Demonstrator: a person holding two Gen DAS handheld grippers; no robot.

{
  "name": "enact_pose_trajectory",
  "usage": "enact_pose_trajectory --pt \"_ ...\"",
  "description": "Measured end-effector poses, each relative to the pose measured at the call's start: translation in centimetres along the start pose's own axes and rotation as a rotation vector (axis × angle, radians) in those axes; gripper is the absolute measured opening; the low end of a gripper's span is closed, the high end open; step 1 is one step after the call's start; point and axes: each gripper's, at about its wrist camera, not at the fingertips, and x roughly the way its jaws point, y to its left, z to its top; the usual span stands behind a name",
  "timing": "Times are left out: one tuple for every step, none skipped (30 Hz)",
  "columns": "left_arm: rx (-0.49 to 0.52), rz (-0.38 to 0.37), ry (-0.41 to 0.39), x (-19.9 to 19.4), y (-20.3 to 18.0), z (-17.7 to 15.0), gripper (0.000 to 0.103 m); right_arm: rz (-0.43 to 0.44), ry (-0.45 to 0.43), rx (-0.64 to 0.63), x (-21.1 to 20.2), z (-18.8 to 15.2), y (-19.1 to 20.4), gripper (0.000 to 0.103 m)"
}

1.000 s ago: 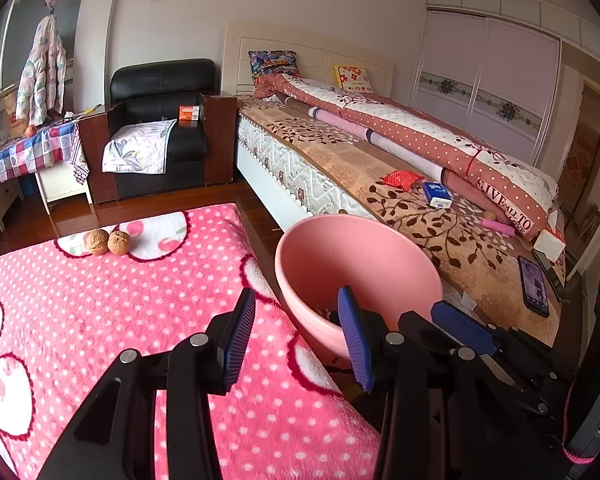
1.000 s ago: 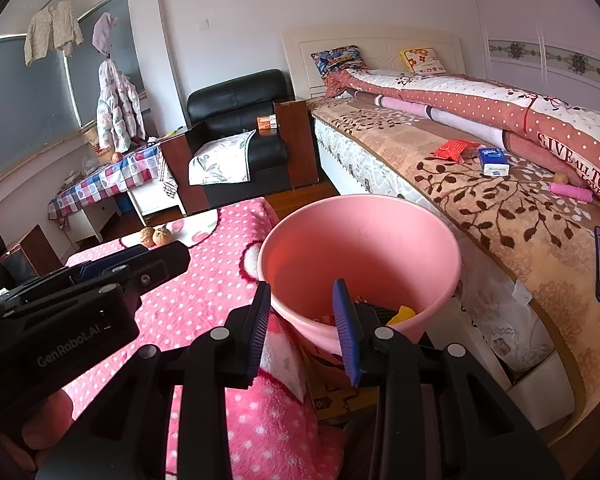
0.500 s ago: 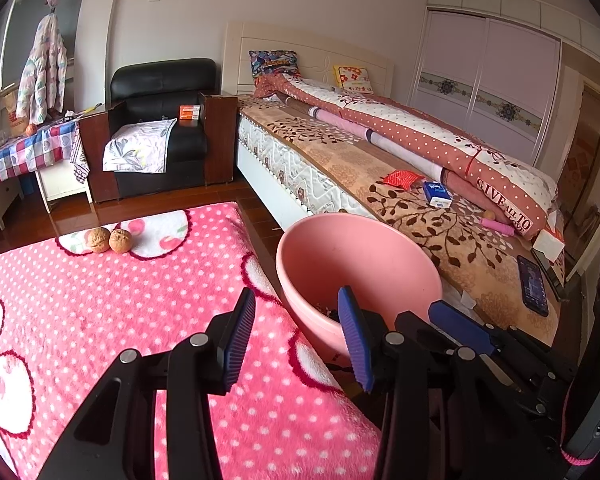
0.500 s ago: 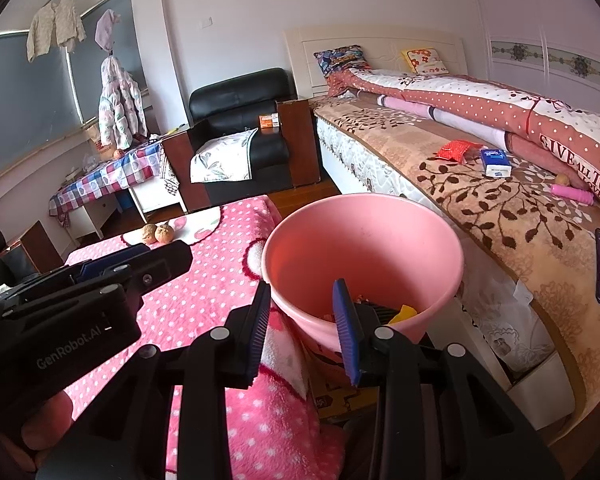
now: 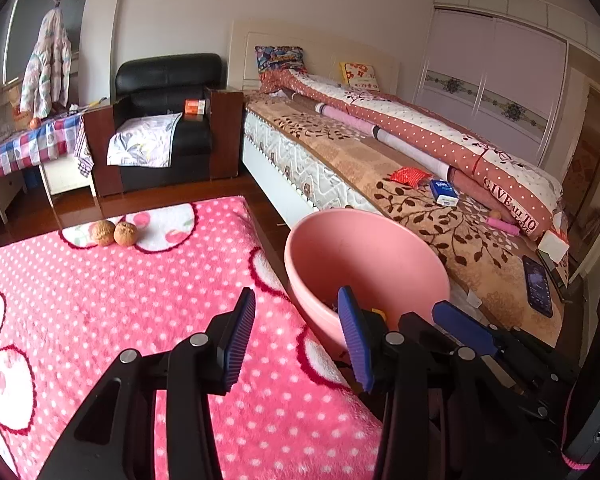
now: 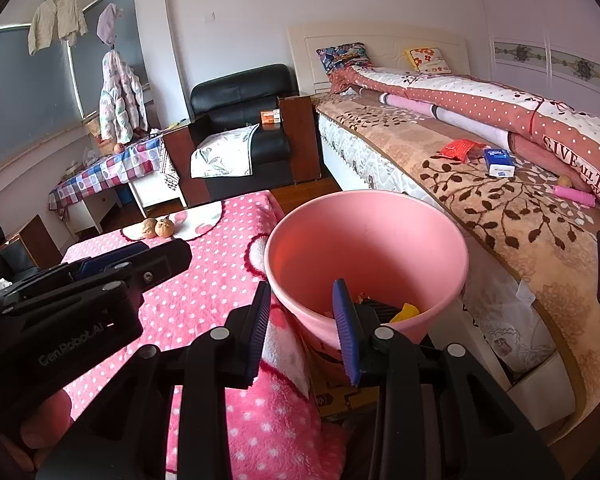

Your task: Collect trash

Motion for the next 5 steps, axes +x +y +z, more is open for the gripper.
enact_pose_trajectory --pt "-0.004 0.001 0.002 0.01 0.12 -0.06 0.043 0.001 0.001 -0.003 -0.09 -0.12 0.00 0.033" --pt "-0.005 0.001 0.003 0.12 0.14 0.03 0.043 0.001 0.003 -0.006 0.18 0.14 0.07 0.033" --pt "-0.006 0.002 0.004 0.18 0.19 0.07 0.043 0.001 0.005 -0.007 0.22 0.15 0.10 0.033" --pt "-0.006 0.002 0.005 0.21 0.25 0.07 0.043 0.003 0.007 -0.010 0.17 0.07 0.06 0.033" --pt "-0.007 0.002 0.005 0.23 0.31 0.08 0.043 0.003 0.009 -0.012 0.43 0.32 0.19 0.033"
